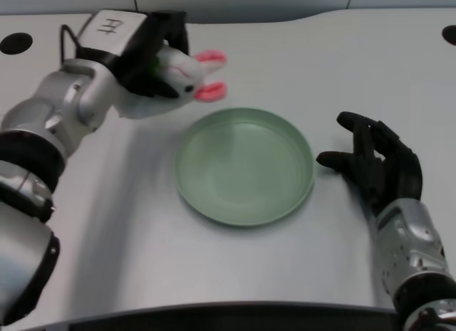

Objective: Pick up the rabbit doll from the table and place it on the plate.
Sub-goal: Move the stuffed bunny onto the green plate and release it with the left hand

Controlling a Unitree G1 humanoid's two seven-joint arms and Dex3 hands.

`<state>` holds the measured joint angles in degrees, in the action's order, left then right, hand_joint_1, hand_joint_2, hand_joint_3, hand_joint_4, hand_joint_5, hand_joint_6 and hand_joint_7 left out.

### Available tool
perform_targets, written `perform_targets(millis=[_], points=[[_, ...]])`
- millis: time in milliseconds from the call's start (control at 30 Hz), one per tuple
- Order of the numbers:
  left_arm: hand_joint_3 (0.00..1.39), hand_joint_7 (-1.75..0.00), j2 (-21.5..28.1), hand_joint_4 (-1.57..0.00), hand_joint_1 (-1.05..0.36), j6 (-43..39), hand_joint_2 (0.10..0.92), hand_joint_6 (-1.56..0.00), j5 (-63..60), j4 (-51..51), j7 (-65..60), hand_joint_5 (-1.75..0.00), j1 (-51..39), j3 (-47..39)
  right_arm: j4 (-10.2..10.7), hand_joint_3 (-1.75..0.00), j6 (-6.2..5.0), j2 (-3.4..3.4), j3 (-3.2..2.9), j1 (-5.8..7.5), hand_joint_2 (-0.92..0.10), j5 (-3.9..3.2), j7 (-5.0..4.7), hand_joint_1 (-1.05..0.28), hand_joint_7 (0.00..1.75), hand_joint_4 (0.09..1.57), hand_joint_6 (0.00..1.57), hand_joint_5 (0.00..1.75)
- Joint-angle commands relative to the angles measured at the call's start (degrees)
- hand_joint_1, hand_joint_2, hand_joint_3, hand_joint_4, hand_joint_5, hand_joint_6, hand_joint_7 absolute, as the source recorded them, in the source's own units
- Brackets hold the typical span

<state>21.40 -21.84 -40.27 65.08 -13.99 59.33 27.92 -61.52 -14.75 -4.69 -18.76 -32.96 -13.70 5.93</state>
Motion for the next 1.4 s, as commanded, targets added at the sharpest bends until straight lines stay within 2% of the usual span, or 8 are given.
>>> perform_targets(millis=[33, 800, 1100, 1133, 1167, 1233, 1300, 1400], points=[[0.02, -1.68, -3.2, -0.92, -0.14, -1.4, 0.876, -0.68, -1.0, 0.3, -0.1, -1.75, 1.9, 1.7, -0.2, -0.39, 0.62, 0.46, -0.05, -0.4, -0.92, -0.24, -0.46, -0.39, 0.78, 0.68, 0.64, 1.2], [0.06, -1.72, -11.8, -0.97, -0.14, -3.0, 0.915, -0.69, -3.4, 3.7, -2.3, -1.75, -1.3, 6.7, 0.1, -0.4, -1.16, 0.5, 0.2, 0.8, -0.92, -0.04, 0.42, -0.39, 0.76, 0.68, 0.64, 1.18], [0.02, -1.75, -11.9, -0.86, -0.26, -2.7, 0.841, -0.58, -2.3, 3.9, 1.5, -1.75, -1.5, 6.2, 0.8, -0.39, -0.15, 0.73, -0.03, 0.83, -0.92, -0.5, 0.24, -0.39, 0.77, 0.68, 0.64, 1.18], [0.02, -1.57, -11.4, -0.74, -0.34, -2.5, 0.847, -0.52, -2.8, 4.0, 3.1, -1.59, -0.9, 6.8, 0.9, -0.39, -0.28, 0.72, 0.02, 0.9, -0.92, -0.47, 0.4, -0.39, 0.77, 0.68, 0.64, 1.18], [0.01, -1.0, -10.9, -0.57, -0.51, -2.4, 0.862, -0.5, -3.4, 4.0, 4.7, -1.13, -0.4, 7.4, 0.9, -0.4, -0.42, 0.71, 0.09, 0.96, -0.92, -0.39, 0.45, -0.39, 0.77, 0.67, 0.64, 1.18], [0.01, -0.27, -10.3, -0.31, -0.77, -2.1, 0.905, -0.43, -4.1, 3.8, 7.4, -0.56, 0.5, 8.2, 1.0, -0.4, -0.35, 0.72, 0.17, 0.96, -0.92, -0.27, 0.18, -0.39, 0.77, 0.67, 0.64, 1.18], [0.02, -0.07, -10.1, -0.17, -0.87, -2.1, 0.917, -0.34, -4.1, 3.4, 8.7, -0.39, 0.6, 8.3, 1.0, -0.4, -0.17, 0.74, 0.15, 0.87, -0.92, -0.27, -0.06, -0.39, 0.78, 0.68, 0.64, 1.18], [0.02, -0.01, -9.8, -0.02, -0.96, -2.7, 0.92, -0.19, -3.9, 2.8, 9.6, -0.24, 0.4, 8.2, 0.9, -0.4, -0.17, 0.71, 0.06, 0.86, -0.92, -0.4, 0.16, -0.39, 0.78, 0.68, 0.64, 1.18]])
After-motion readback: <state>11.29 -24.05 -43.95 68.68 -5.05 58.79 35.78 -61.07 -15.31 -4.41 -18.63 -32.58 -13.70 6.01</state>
